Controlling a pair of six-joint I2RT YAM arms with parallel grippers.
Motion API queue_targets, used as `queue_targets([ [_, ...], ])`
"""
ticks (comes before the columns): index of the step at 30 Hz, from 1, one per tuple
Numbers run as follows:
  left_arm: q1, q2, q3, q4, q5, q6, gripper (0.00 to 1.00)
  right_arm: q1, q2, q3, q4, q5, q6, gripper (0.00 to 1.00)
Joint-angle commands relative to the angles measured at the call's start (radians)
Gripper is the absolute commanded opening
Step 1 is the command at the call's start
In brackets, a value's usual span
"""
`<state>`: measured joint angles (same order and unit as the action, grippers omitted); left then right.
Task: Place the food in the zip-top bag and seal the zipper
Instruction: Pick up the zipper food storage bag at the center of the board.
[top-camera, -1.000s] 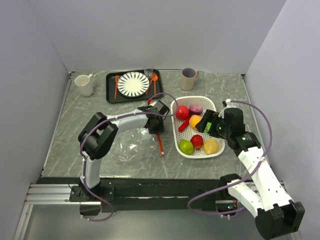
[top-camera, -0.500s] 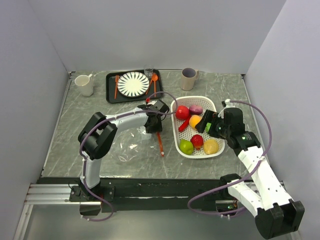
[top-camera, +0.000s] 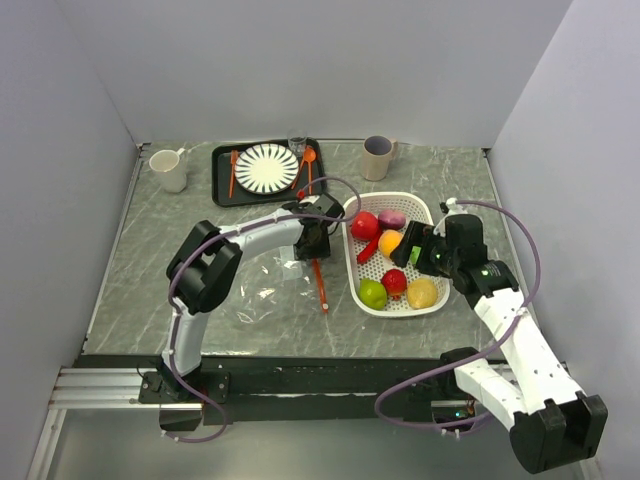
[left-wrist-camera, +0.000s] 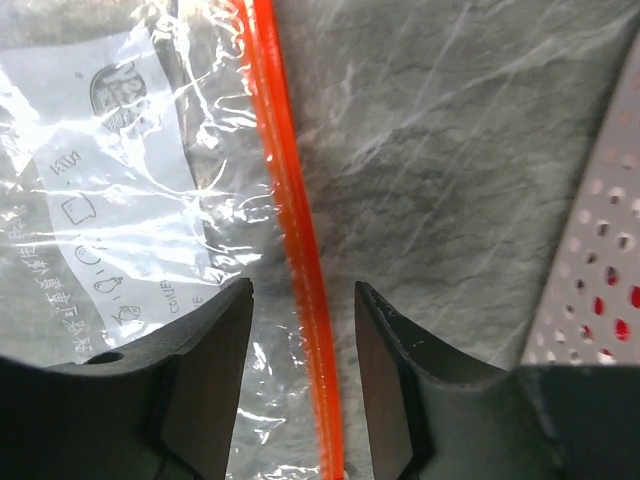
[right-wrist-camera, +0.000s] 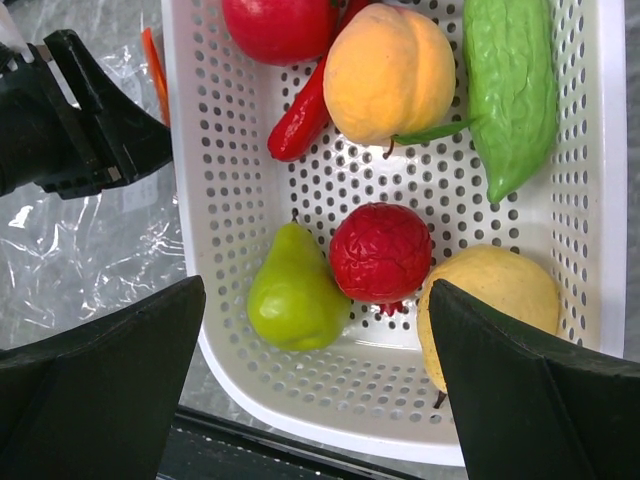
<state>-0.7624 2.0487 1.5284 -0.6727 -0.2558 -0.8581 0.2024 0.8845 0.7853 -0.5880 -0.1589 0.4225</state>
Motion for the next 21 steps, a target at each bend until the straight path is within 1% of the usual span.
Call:
queue_targets([
  [1, 0.002, 0.021, 0.038, -0.047, -0.003, 0.008, 0.50, -0.004, 0.004, 0.061, 0.001, 0.005, -0.024, 1.00],
  [5, 0.002, 0.037, 0.036, -0.059, 0.006, 0.005, 0.47, -0.004, 0.001, 0.072, -0.001, -0.002, -0.022, 1.00],
  [6, 0.002, 0.039, 0.039, -0.062, 0.009, 0.010, 0.44, -0.004, 0.001, 0.075, -0.004, -0.004, -0.024, 1.00],
  [8, 0.002, 0.050, 0.049, -0.079, 0.001, 0.008, 0.44, -0.003, -0.002, 0.080, -0.007, -0.002, -0.025, 1.00],
  [11, 0.003, 0.064, 0.059, -0.093, 0.004, 0.013, 0.39, -0.004, -0.004, 0.080, -0.009, -0.002, -0.025, 1.00],
  [12, 0.003, 0.064, 0.059, -0.090, 0.010, 0.016, 0.33, -0.004, -0.004, 0.080, -0.007, -0.004, -0.025, 1.00],
  [13, 0.003, 0.068, 0.059, -0.091, 0.012, 0.014, 0.29, -0.004, -0.002, 0.080, -0.009, -0.005, -0.025, 1.00],
  [16, 0.003, 0.071, 0.052, -0.090, 0.015, 0.011, 0.20, -0.004, -0.002, 0.078, -0.007, -0.008, -0.022, 1.00],
  [17, 0.005, 0.068, 0.047, -0.085, 0.016, 0.010, 0.19, -0.004, -0.001, 0.075, -0.006, -0.011, -0.024, 1.00],
  [19, 0.003, 0.057, 0.033, -0.077, 0.018, 0.007, 0.21, -0.004, 0.001, 0.075, -0.004, -0.014, -0.022, 1.00],
  [20, 0.003, 0.041, 0.029, -0.071, 0.016, 0.005, 0.18, -0.004, 0.002, 0.075, -0.004, -0.017, -0.021, 1.00],
  [21, 0.003, 0.030, 0.023, -0.068, 0.016, 0.005, 0.08, -0.004, 0.005, 0.074, -0.004, -0.028, -0.022, 1.00],
])
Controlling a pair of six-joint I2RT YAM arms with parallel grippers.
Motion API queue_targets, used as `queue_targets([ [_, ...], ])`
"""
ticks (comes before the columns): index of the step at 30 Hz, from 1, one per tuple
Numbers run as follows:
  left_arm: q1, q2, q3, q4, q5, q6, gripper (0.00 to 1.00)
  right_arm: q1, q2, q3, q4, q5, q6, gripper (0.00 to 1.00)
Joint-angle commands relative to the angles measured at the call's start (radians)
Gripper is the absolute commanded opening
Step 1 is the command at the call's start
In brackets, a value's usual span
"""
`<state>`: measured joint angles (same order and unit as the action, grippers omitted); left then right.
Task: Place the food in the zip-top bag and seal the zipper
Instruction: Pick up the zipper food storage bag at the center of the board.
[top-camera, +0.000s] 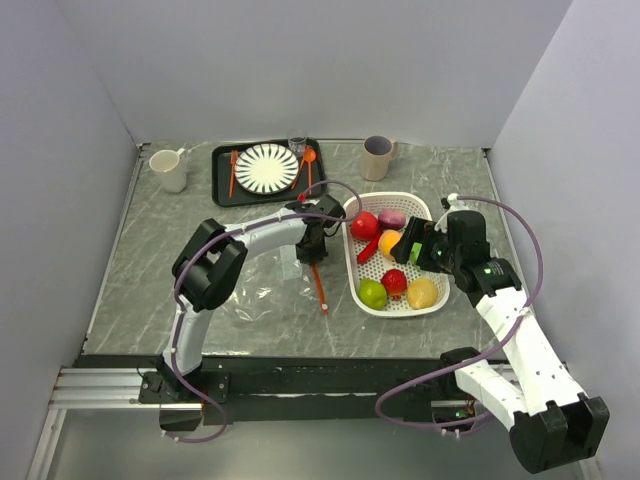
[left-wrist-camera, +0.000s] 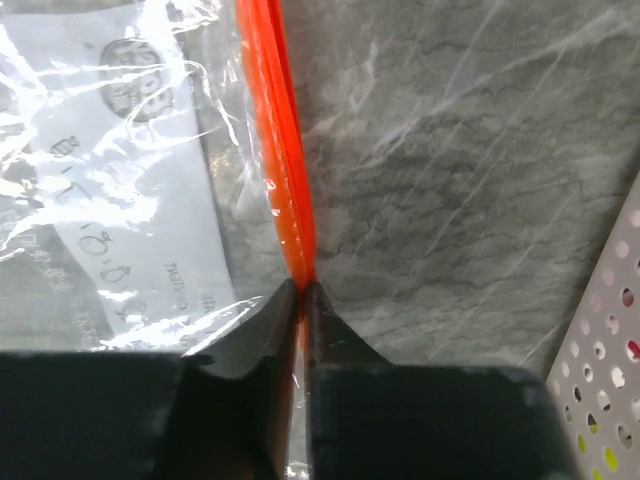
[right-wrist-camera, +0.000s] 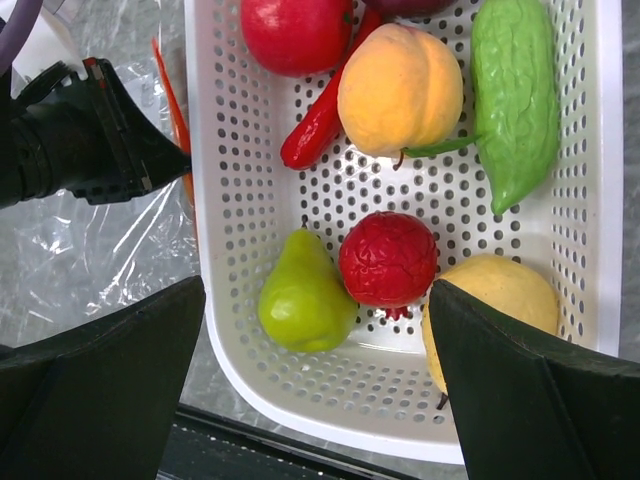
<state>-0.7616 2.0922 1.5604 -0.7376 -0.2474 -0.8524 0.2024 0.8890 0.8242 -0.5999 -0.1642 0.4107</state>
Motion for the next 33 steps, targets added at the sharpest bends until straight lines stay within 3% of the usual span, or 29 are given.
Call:
queue_targets([
  [1, 0.004, -0.029, -0.013, 0.003, 0.007, -0.002, 0.05, -0.004, 0.004, 0.035, 0.012, -0.037, -0.010, 1.00],
  [3, 0.004, -0.087, -0.025, 0.018, 0.011, 0.004, 0.01, -0.003, 0.005, 0.026, 0.028, -0.082, -0.007, 1.00],
  [10, 0.002, -0.312, -0.115, 0.083, 0.042, 0.024, 0.01, -0.003, 0.025, -0.028, 0.120, -0.193, 0.077, 1.00],
  [15, 0.010, -0.487, -0.287, 0.232, 0.117, 0.039, 0.01, 0.028, 0.067, -0.056, 0.225, -0.261, 0.161, 0.95],
  [20, 0.013, -0.590, -0.364, 0.336, 0.213, 0.114, 0.01, 0.115, 0.155, -0.033, 0.322, -0.281, 0.223, 0.82],
  [21, 0.013, -0.597, -0.372, 0.352, 0.230, 0.122, 0.01, 0.133, 0.171, -0.025, 0.350, -0.282, 0.230, 0.72],
  [23, 0.013, -0.610, -0.388, 0.389, 0.272, 0.142, 0.01, 0.190, 0.220, -0.007, 0.379, -0.281, 0.259, 0.70],
  [24, 0.013, -0.612, -0.392, 0.394, 0.281, 0.145, 0.01, 0.204, 0.235, -0.004, 0.418, -0.293, 0.270, 0.62],
  [27, 0.018, -0.626, -0.407, 0.405, 0.280, 0.145, 0.01, 0.223, 0.295, -0.005, 0.486, -0.359, 0.316, 0.49],
  [33, 0.042, -0.640, -0.427, 0.455, 0.322, 0.134, 0.01, 0.273, 0.343, -0.013, 0.535, -0.403, 0.315, 0.43],
])
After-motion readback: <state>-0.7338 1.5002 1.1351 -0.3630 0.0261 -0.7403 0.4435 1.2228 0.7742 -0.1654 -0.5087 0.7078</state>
